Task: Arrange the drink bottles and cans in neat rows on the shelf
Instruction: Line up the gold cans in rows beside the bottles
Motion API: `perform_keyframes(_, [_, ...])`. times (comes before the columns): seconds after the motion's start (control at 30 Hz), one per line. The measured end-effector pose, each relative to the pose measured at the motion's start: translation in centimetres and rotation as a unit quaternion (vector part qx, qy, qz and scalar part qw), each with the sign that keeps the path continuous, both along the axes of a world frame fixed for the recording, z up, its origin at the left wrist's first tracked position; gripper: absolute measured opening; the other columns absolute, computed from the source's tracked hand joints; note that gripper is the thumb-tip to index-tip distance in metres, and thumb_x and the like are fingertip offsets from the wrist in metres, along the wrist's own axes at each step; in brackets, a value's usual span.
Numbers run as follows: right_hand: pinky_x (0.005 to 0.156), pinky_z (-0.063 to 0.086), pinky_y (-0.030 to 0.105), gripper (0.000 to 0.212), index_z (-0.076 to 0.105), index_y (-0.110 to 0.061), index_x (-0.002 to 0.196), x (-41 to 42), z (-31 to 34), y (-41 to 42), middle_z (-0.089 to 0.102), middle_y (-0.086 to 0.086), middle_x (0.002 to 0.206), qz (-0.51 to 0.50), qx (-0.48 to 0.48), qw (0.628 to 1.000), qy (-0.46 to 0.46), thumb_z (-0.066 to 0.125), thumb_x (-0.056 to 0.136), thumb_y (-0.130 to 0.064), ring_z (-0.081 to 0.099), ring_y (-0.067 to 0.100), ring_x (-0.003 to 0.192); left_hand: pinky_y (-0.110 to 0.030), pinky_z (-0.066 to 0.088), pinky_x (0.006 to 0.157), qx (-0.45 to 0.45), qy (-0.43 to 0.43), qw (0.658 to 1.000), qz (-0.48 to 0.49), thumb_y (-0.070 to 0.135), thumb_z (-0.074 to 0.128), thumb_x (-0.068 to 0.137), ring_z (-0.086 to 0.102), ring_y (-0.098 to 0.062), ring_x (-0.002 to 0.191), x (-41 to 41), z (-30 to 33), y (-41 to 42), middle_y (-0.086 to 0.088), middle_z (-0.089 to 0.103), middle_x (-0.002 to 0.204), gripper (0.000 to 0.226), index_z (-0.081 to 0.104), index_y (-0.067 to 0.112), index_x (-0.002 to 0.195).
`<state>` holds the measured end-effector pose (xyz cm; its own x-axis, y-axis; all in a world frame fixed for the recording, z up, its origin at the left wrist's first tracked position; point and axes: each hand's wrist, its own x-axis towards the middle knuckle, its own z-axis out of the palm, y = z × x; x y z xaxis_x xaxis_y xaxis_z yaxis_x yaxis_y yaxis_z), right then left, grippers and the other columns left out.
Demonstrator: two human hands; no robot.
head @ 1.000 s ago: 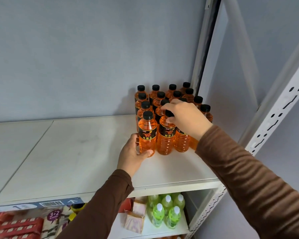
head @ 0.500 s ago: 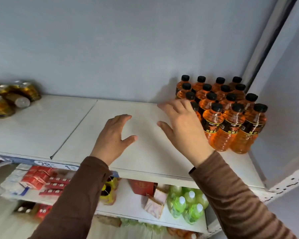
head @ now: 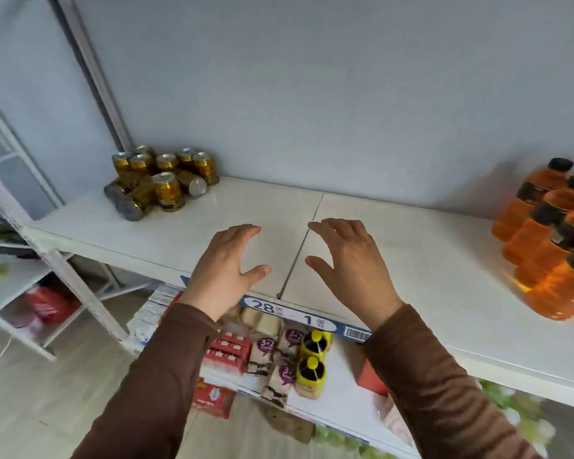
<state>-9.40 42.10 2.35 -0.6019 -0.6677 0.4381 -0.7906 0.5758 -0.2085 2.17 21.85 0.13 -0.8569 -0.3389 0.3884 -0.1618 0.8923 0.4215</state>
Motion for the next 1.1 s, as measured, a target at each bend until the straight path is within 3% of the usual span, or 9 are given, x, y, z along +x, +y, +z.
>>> perform_keyframes(0.47, [0.101,0.043,0.036,0.054,0.048,-0.026,0.142,1.0,-0.9,-23.9,0.054,-0.002,0.138,0.065,-0.010,0.997,-0.036,0.062,0.092,-0.040,0.046,0.021,0.124,-0.029,0.031,0.106,0.023,-0.016,0.998,0.064,0.038,0.072,0.086,0.035,-0.013,0.134,3.7,-1.2,-21.5,0.006,0.043,0.148,0.068,0.041,0.027,0.146])
perform_keyframes(0.83, [0.100,0.041,0.034,0.058,0.038,-0.024,0.148,-4.5,-2.6,-39.5,0.052,0.002,0.136,0.110,-0.017,0.981,-0.157,0.060,0.095,-0.034,0.045,0.023,0.124,-0.040,0.038,0.107,0.076,-0.064,0.981,0.165,0.046,0.059,0.094,0.044,-0.025,0.130,0.2,-1.8,-36.4,-0.007,0.049,0.142,0.059,0.043,0.020,0.145])
perform_keyframes(1.1, [0.113,0.032,0.041,0.064,0.024,-0.026,0.156,-7.0,-2.8,-45.5,0.032,0.000,0.158,0.115,0.062,0.979,-0.157,0.054,0.099,-0.023,0.029,0.030,0.140,-0.037,0.045,0.082,0.085,-0.149,0.968,0.185,0.055,0.035,0.100,0.060,-0.030,0.100,-4.1,-2.4,-42.5,-0.012,0.067,0.112,0.048,0.059,0.016,0.113])
